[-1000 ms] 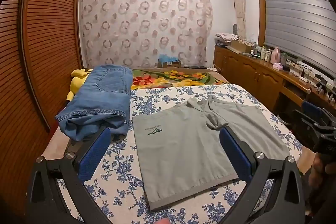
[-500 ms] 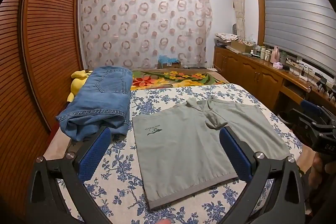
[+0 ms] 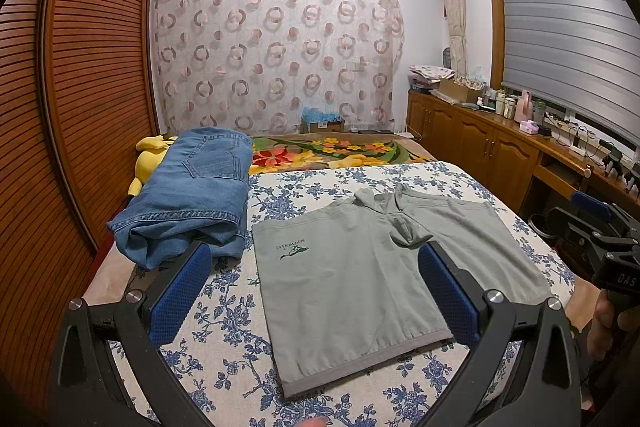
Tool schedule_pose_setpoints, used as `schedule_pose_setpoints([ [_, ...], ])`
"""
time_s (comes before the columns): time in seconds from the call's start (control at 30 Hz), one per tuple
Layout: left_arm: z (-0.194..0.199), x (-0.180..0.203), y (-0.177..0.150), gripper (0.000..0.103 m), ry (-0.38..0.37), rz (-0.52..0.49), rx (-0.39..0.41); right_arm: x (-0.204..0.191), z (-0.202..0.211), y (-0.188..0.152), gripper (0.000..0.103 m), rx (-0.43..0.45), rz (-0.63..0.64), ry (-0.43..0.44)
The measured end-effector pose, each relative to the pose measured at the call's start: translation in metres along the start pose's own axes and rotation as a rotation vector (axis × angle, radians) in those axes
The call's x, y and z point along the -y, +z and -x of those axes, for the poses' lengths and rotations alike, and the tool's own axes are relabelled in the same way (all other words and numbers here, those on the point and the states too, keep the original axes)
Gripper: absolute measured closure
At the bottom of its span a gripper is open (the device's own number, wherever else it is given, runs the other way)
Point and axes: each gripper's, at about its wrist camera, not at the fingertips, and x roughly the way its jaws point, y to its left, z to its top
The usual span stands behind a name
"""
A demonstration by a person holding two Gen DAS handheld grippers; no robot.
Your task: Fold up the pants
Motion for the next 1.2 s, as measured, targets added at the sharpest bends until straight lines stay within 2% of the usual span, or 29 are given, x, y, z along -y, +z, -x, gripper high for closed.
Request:
schedule_pose_setpoints([
  [1.2, 0.010, 0.003, 0.008, 0.000, 0.001, -0.001, 0.010, -0.001, 0.001, 0.001, 0.000, 0.005, -0.003, 0.002],
])
